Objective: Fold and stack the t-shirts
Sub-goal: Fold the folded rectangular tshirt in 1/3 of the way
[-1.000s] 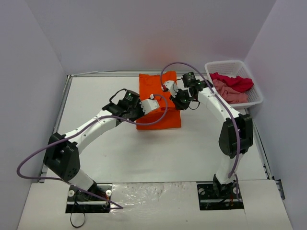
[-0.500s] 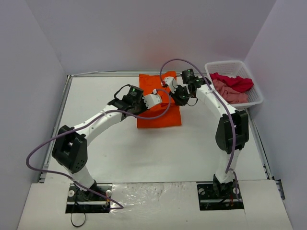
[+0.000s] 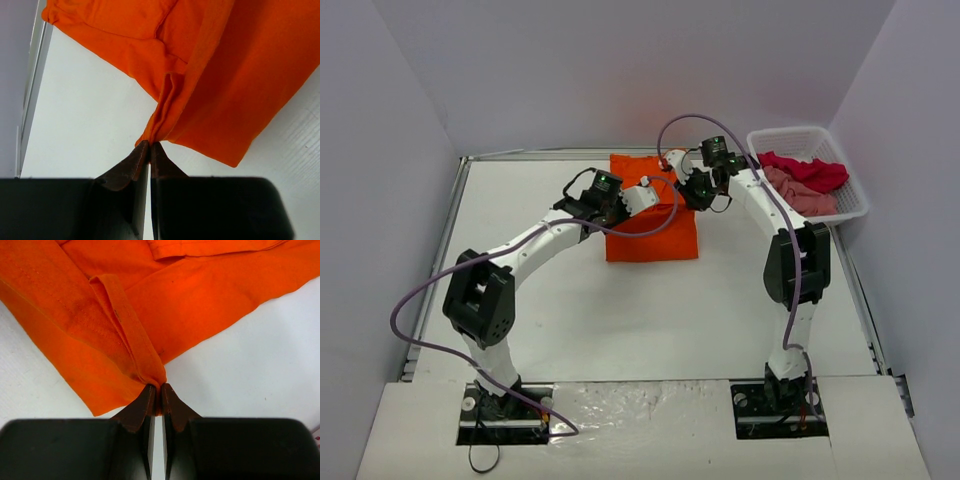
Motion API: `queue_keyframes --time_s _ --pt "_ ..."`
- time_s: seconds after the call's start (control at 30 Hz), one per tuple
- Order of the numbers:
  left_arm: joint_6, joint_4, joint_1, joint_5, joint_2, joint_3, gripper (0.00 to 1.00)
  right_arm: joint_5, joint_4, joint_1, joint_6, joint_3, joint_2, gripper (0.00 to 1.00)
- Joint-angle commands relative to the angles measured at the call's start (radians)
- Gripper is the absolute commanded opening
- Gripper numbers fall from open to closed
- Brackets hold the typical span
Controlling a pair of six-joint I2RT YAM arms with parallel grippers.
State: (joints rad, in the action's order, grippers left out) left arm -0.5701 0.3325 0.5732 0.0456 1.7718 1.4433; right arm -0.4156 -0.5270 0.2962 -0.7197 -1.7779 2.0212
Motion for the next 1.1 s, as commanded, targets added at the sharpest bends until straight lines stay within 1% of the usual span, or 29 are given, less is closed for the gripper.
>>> queue_keyframes --time_s 0.0,0.37,0.5,0.67,1.07 --pt "-0.016 -0.026 -0.012 -0.024 0.015 0.061 0.02 -0.003 0.002 -0.015 0.017 -0.048 0.028 0.0" --pt "-0.027 0.006 -0.038 -0.004 0.124 0.155 0.02 -0.034 0.01 -0.049 0.002 -0.121 0.116 0.0" --pt "-0.024 0.036 -0.053 0.008 0.175 0.215 0.02 -0.049 0.012 -0.063 0.003 -0.181 0.171 0.0" --pt "-0.025 0.05 -0.062 0.01 0.205 0.247 0.02 -0.06 0.01 -0.065 0.002 -0.229 0.226 0.0" --pt "-0.037 0.085 -0.065 0.013 0.264 0.315 0.02 -0.072 0.015 -0.065 -0.003 -0.271 0.29 0.0"
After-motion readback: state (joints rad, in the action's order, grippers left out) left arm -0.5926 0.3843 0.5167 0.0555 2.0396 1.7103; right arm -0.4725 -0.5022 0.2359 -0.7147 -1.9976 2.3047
